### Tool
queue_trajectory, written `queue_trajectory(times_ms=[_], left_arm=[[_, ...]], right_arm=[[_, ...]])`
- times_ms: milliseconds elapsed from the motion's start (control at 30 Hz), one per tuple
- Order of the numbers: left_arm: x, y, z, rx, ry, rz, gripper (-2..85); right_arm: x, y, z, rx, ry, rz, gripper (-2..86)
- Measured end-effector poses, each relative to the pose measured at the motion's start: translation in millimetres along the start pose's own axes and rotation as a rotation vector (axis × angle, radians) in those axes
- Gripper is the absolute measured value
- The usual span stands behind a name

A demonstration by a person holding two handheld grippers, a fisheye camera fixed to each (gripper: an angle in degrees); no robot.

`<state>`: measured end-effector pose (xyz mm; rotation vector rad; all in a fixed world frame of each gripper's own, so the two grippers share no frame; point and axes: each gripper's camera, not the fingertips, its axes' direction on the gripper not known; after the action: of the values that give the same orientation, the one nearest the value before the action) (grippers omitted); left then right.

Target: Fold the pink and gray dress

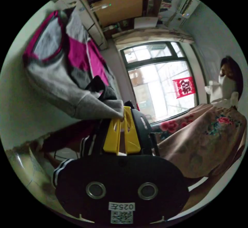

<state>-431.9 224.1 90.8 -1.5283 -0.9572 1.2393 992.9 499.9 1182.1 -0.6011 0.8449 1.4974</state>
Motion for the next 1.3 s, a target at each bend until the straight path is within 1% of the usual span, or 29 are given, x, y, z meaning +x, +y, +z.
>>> queue_trajectory(times_ms=[33,100,167,300,367,467,500,533,567,600,633,700,767,833,867,933,967,1033,1200,1267,1300], left_arm=[[9,-17,-10,0.033,0.005,0.015,-1.1],[15,-46,-19,0.033,-0.001,0.022,-1.1],[13,-76,-22,-0.011,-0.019,0.030,-1.1],[1,-131,-16,-0.184,-0.038,-0.028,-1.2],[4,-143,-14,-0.229,-0.048,-0.009,-1.1],[3,-156,-17,-0.231,-0.051,-0.002,-1.2],[1,-159,-19,-0.218,-0.055,-0.006,-1.1],[-2,-161,-21,-0.199,-0.062,-0.008,-1.1],[-4,-162,-22,-0.187,-0.064,-0.008,-1.1],[-8,-161,-26,-0.159,-0.072,-0.016,-1.1],[-13,-157,-30,-0.138,-0.078,-0.023,-1.0],[-21,-145,-38,-0.093,-0.050,-0.023,-0.4],[-25,-126,-48,-0.031,0.021,0.012,1.0],[-26,-94,-61,0.033,0.069,0.038,4.6],[-25,-86,-63,0.049,0.071,0.040,5.6],[-17,-55,-71,0.126,0.034,0.082,9.9],[-15,-48,-71,0.143,0.020,0.091,10.6],[-5,-29,-63,0.126,-0.006,0.121,12.3],[-11,-14,-25,0.028,-0.112,0.104,13.3],[-16,-16,-13,0.031,-0.202,0.097,12.3],[-17,-17,-8,0.064,-0.230,0.106,11.7]], right_arm=[[-6,-3,2,-0.015,0.021,-0.030,8.1],[-14,-11,5,-0.026,0.059,-0.070,9.9],[-22,-22,7,-0.026,0.103,-0.113,12.2],[-33,-53,3,0.042,0.186,-0.167,14.2],[-36,-66,-2,0.106,0.208,-0.184,14.2],[-44,-87,-4,0.167,0.282,-0.221,13.8],[-44,-94,0,0.155,0.298,-0.222,12.9],[-41,-100,7,0.127,0.296,-0.218,8.7],[-38,-103,11,0.107,0.282,-0.214,5.0],[-32,-106,19,0.048,0.217,-0.193,0.9],[-29,-105,23,0.017,0.134,-0.179,0.1],[-34,-93,20,0.037,0.051,-0.206,-0.4],[-44,-81,11,0.068,-0.001,-0.220,-0.7],[-53,-70,-9,0.130,-0.123,-0.223,-0.8],[-54,-69,-14,0.144,-0.161,-0.222,-0.8],[-52,-76,-35,0.191,-0.320,-0.202,-0.7],[-52,-79,-39,0.205,-0.355,-0.197,-0.7],[-50,-96,-53,0.199,-0.450,-0.179,-0.8],[-62,-125,-64,0.091,-0.425,-0.152,-0.8],[-69,-131,-65,0.048,-0.424,-0.153,-0.8],[-73,-133,-65,0.028,-0.432,-0.154,-0.8]])
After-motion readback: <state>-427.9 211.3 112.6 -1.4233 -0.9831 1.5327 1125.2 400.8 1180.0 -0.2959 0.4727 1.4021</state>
